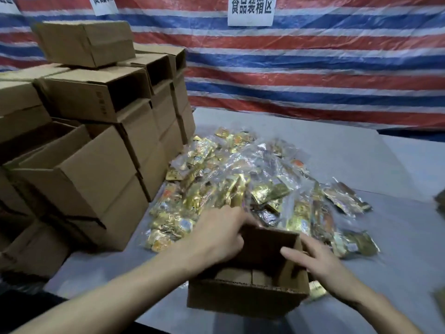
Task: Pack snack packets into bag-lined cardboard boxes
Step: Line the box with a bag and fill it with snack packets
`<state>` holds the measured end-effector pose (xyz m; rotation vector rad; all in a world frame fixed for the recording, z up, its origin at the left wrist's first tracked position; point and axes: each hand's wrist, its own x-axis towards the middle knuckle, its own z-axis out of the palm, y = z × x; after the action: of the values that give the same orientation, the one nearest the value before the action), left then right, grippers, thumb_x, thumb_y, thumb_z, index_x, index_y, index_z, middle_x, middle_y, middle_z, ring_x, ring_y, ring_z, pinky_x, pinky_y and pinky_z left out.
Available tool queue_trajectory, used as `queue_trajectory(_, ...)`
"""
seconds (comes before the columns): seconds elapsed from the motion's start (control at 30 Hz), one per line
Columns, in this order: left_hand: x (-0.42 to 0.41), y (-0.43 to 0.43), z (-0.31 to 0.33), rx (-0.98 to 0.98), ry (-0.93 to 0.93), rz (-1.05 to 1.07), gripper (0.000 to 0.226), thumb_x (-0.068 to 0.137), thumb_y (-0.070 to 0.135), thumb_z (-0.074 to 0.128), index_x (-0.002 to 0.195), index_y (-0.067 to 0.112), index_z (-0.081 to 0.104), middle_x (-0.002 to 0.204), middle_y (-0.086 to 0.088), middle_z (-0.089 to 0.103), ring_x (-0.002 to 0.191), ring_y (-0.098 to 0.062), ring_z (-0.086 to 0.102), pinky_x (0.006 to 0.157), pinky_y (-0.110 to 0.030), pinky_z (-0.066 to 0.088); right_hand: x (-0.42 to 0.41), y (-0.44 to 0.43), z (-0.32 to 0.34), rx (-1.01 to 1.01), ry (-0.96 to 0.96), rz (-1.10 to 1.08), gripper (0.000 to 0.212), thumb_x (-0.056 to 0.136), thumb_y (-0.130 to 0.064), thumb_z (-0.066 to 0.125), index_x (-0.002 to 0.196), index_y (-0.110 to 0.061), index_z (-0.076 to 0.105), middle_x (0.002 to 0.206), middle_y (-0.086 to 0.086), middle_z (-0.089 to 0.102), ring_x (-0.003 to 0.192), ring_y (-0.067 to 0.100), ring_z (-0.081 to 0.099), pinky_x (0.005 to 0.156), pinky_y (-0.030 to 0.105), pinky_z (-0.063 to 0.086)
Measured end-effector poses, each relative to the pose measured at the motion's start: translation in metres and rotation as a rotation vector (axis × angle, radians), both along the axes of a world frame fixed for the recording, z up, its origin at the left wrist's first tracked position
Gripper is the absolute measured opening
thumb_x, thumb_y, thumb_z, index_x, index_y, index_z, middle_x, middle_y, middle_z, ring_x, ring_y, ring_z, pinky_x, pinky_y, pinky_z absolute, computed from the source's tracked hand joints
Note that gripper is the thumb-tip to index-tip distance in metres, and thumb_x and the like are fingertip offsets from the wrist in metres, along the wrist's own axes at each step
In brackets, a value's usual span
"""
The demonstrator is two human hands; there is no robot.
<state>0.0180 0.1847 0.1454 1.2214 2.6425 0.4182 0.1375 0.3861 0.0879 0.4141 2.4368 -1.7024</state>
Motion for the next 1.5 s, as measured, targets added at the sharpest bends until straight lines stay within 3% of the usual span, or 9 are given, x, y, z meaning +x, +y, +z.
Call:
queue_trajectory(0.2, 0.037, 0.026, -0.072, -0.028, -0.205, -0.051, 0.040, 0.092, 0.012, 0.055, 0.125, 0.032, 0.065, 0.122, 0.002, 0.069, 0.120, -0.026, 0.057, 0.095, -0.038, 0.049, 0.024, 0.026, -0.030, 0.120, -0.438, 0.050, 0.034, 0.091, -0.011, 0.057, 0.120, -0.029, 0.057, 0.118, -0.015, 0.058, 0.104, 0.003, 0.058, 0.076, 0.019, 0.046)
queue_trajectory(0.43, 0.051, 0.028, -0.118, 0.009, -0.445, -0.117, 0.032, 0.099, 0.036, 0.058, 0.130, 0.029, 0.060, 0.126, 0.009, 0.065, 0.114, -0.015, 0.058, 0.090, -0.028, 0.044, 0.054, 0.045, -0.067, 0.425, -0.500, -0.067, 0.016, 0.098, -0.013, 0.049, 0.103, -0.024, 0.059, 0.107, -0.003, 0.065, 0.096, 0.000, 0.055, 0.075, 0.019, 0.041)
queue_trajectory(0.6, 0.034, 0.006, -0.140, 0.229, -0.583, 0.124, 0.038, 0.092, 0.061, 0.057, 0.101, 0.026, 0.068, 0.099, 0.013, 0.067, 0.090, -0.003, 0.059, 0.084, -0.029, 0.051, 0.060, 0.042, -0.081, 0.412, -0.473, -0.264, 0.021, 0.096, -0.009, 0.050, 0.096, -0.028, 0.060, 0.102, -0.002, 0.065, 0.101, 0.017, 0.058, 0.083, 0.029, 0.041)
queue_trajectory(0.73, 0.024, -0.007, -0.156, 0.355, -0.493, 0.352, 0.056, 0.085, 0.079, 0.045, 0.087, 0.026, 0.062, 0.087, 0.007, 0.065, 0.083, -0.009, 0.059, 0.077, -0.031, 0.049, 0.052, 0.031, -0.082, 0.392, -0.464, -0.338, 0.019, 0.093, -0.011, 0.049, 0.094, -0.027, 0.060, 0.099, -0.002, 0.065, 0.101, 0.018, 0.059, 0.086, 0.032, 0.044)
queue_trajectory(0.93, 0.006, 0.000, -0.181, 0.406, -0.258, 0.488, 0.010, 0.094, 0.036, 0.063, 0.094, 0.028, 0.056, 0.098, 0.014, 0.057, 0.093, -0.009, 0.055, 0.080, -0.028, 0.044, 0.039, 0.017, -0.073, 0.377, -0.522, -0.397, 0.027, 0.086, -0.017, 0.047, 0.111, -0.026, 0.054, 0.109, 0.003, 0.059, 0.105, 0.024, 0.054, 0.092, 0.033, 0.045)
queue_trajectory(1.0, -0.002, -0.002, -0.189, 0.275, -0.062, 0.495, 0.033, 0.088, 0.034, 0.068, 0.116, 0.030, 0.053, 0.113, 0.013, 0.046, 0.103, -0.008, 0.045, 0.083, -0.026, 0.037, 0.039, 0.014, -0.070, 0.375, -0.538, -0.412, 0.030, 0.086, -0.017, 0.046, 0.114, -0.026, 0.053, 0.110, 0.004, 0.058, 0.104, 0.024, 0.054, 0.092, 0.033, 0.046)
queue_trajectory(1.13, -0.015, -0.009, -0.206, 0.024, -0.137, 0.386, 0.092, 0.079, 0.036, 0.077, 0.154, 0.036, 0.023, 0.152, 0.004, 0.025, 0.128, -0.014, 0.043, 0.095, -0.028, 0.051, 0.038, 0.009, -0.065, 0.370, -0.553, -0.445, 0.038, 0.087, -0.018, 0.046, 0.122, -0.030, 0.051, 0.113, 0.002, 0.057, 0.103, 0.020, 0.055, 0.090, 0.030, 0.045)
queue_trajectory(1.33, -0.019, -0.006, -0.204, 0.225, 0.029, 0.385, 0.030, 0.105, 0.033, 0.047, 0.130, 0.035, 0.064, 0.124, 0.015, 0.065, 0.098, -0.003, 0.060, 0.064, -0.012, 0.042, 0.040, 0.007, -0.063, 0.408, -0.553, -0.456, 0.048, 0.091, -0.019, 0.046, 0.137, -0.032, 0.043, 0.117, 0.000, 0.048, 0.103, 0.019, 0.045, 0.091, 0.030, 0.041)
queue_trajectory(1.5, -0.018, -0.016, -0.206, 0.333, 0.160, 0.097, 0.006, 0.091, 0.019, 0.069, 0.091, 0.022, 0.074, 0.103, 0.010, 0.064, 0.098, -0.007, 0.055, 0.081, -0.028, 0.042, 0.039, 0.005, -0.062, 0.410, -0.548, -0.459, 0.046, 0.091, -0.019, 0.044, 0.135, -0.031, 0.045, 0.118, 0.000, 0.052, 0.106, 0.020, 0.049, 0.097, 0.031, 0.043)
